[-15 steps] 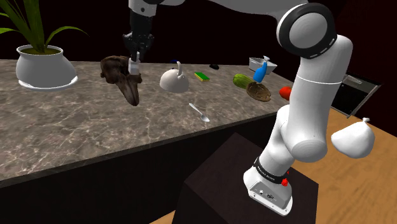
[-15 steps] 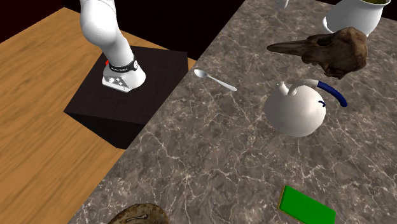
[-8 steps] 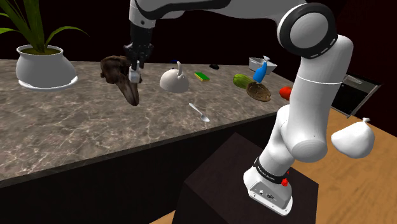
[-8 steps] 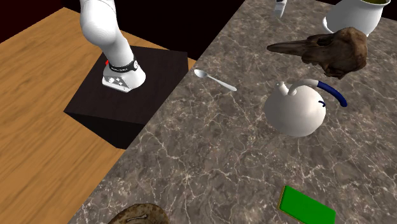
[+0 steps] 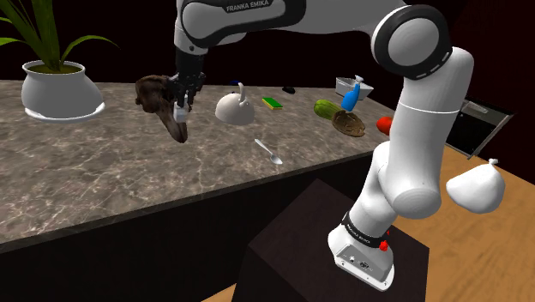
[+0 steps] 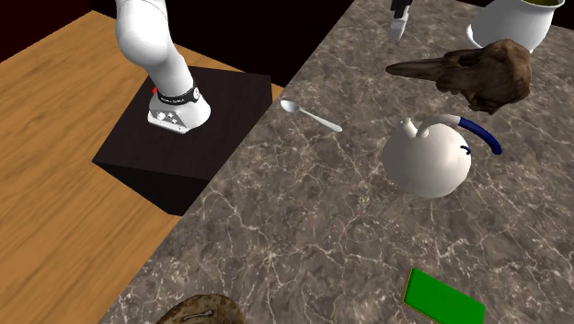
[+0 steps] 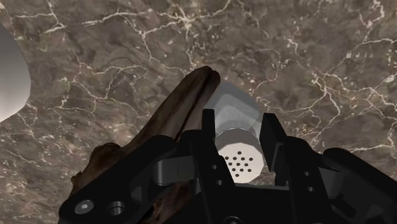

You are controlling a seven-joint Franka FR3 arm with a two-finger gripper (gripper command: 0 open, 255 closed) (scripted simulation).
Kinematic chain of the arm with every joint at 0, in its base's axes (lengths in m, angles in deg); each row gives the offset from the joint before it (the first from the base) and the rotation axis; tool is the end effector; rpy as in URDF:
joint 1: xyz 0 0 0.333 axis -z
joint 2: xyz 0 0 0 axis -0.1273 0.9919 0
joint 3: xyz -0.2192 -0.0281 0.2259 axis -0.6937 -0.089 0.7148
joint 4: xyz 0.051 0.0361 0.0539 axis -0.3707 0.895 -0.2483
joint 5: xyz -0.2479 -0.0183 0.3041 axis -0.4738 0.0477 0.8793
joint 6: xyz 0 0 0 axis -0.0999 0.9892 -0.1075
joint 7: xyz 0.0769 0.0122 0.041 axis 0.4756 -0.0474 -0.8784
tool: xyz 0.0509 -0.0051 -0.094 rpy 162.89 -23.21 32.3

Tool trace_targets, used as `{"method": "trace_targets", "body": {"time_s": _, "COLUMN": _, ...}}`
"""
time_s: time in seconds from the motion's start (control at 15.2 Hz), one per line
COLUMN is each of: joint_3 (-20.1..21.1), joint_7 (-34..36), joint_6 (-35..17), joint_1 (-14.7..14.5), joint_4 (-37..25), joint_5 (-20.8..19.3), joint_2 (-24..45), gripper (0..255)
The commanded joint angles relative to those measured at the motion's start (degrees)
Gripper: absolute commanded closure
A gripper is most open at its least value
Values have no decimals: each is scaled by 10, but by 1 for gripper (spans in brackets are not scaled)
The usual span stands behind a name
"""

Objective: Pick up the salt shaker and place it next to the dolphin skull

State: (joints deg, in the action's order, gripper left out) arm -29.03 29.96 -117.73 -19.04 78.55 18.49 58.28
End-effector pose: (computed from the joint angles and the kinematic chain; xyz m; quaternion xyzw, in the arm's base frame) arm 0.6119 0.2082 0.4727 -0.9937 -0.0865 -0.0706 0.0001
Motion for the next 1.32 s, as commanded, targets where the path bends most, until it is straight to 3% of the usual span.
{"method": "trace_targets", "body": {"time_s": 0.0, "joint_3": 0, "joint_7": 0, "joint_6": -17, "joint_1": 0, "joint_4": 15, "joint_5": 0, "joint_2": 2, "gripper": 255}}
{"method": "trace_targets", "body": {"time_s": 1.25, "joint_3": 3, "joint_7": -1, "joint_6": -134, "joint_1": 2, "joint_4": 89, "joint_5": 7, "joint_2": 45, "gripper": 255}}
